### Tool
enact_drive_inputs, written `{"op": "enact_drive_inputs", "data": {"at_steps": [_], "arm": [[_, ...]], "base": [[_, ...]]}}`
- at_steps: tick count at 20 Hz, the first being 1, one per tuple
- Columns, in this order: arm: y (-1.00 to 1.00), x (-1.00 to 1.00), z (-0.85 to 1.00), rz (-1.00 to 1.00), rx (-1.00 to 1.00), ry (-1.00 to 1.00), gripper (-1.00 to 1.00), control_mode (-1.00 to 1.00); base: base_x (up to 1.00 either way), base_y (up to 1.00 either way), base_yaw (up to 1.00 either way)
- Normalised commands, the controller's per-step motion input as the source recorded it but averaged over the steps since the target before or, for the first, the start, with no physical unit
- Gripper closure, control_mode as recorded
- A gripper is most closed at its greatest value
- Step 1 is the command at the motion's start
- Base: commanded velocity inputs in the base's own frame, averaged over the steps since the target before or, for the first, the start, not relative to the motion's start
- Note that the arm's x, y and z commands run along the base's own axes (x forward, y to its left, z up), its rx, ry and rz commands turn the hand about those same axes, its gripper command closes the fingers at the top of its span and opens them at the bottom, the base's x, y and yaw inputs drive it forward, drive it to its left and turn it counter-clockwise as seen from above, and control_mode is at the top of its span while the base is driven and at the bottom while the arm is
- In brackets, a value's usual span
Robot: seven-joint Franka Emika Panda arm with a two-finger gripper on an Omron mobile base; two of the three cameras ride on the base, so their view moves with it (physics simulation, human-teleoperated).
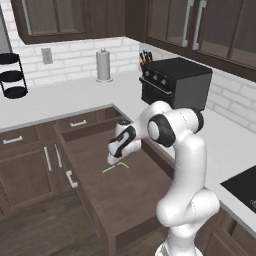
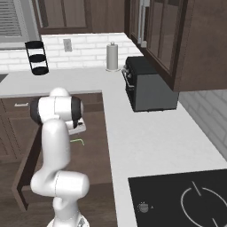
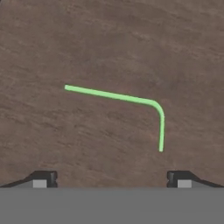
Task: Take a straw from the drawer in front and place it inside the glass cup on the dining counter.
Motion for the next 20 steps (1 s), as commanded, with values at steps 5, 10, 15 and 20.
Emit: {"op": "enact_drive_inputs", "data": {"at_steps": [5,10,15,20], "arm": [[-0.12,0.58,-0.50,0.14,0.00,0.09,-1.00,-1.00],[-0.13,0.58,-0.41,0.11,0.00,0.15,-1.00,-1.00],[-0.02,0.35,-0.33,0.08,0.00,0.17,-1.00,-1.00],[0.00,-0.11,-0.31,0.10,0.00,0.05,-1.00,-1.00]], "base": [[0.00,0.00,0.00],[0.00,0.00,0.00],[0.00,0.00,0.00],[0.00,0.00,0.00]]}}
